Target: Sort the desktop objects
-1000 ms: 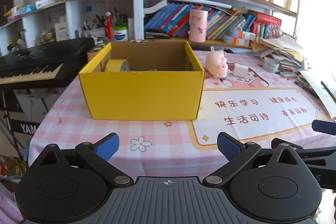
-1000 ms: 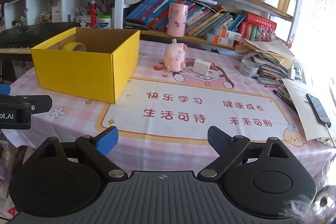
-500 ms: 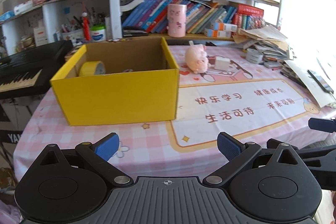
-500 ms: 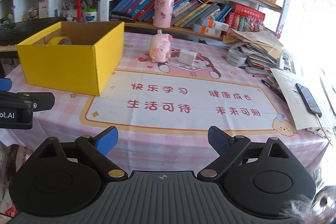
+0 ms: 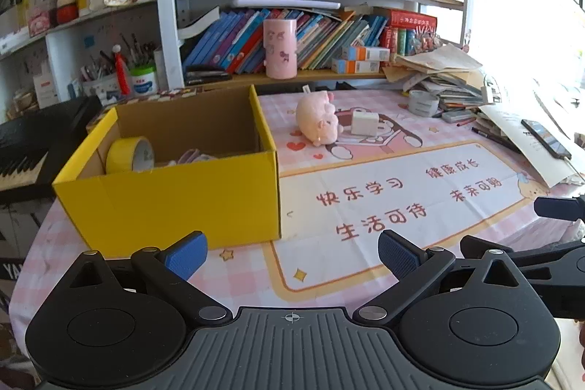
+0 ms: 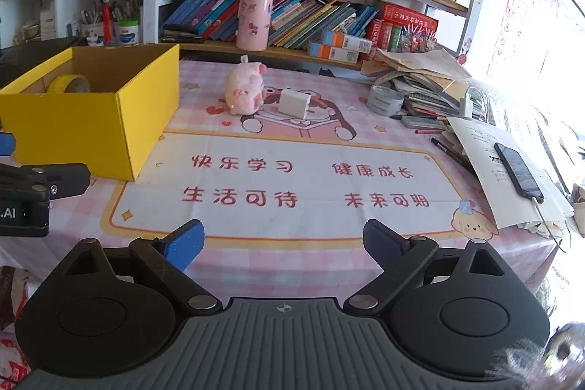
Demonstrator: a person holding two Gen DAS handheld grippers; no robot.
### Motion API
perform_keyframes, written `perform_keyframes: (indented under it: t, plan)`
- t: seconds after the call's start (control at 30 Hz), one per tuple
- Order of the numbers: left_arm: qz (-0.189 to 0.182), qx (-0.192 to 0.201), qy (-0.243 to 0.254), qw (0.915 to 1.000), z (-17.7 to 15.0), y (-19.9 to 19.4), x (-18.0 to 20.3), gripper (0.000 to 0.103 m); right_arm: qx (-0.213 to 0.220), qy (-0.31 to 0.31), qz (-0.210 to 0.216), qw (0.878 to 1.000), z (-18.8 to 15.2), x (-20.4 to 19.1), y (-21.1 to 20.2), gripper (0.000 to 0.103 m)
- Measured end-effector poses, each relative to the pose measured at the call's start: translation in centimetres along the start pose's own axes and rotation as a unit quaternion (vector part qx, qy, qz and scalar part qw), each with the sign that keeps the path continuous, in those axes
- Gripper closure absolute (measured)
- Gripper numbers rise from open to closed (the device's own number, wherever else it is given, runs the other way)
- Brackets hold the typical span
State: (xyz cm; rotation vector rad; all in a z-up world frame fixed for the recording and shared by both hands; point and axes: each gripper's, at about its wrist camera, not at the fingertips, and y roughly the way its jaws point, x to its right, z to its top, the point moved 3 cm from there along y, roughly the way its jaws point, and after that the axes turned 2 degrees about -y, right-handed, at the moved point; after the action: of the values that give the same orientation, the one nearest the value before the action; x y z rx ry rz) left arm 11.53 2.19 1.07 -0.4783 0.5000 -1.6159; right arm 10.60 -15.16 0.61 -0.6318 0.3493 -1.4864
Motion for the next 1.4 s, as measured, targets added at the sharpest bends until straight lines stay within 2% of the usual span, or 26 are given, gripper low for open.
perform_keyframes:
  t: [0.83, 1.13, 1.4]
  plan:
    - [-0.009, -0.023, -0.007, 0.9997, 0.0, 1.9, 0.5, 0.002, -0.024, 0.002, 0.002, 1.000, 0.2, 0.6, 1.8, 0.009]
    - [-0.006, -0.021, -0.006, 0.9997, 1.3, 3.8, 1.9, 0.002, -0.028, -0.007, 0.014, 0.999, 1.4, 2.0, 4.3, 0.009]
    - [0.003, -0.009, 0.021, 0.9997, 3.1, 5.5, 4.4, 0.002, -0.025, -0.019, 0.042, 0.999, 3.7, 3.6, 7.5, 0.009]
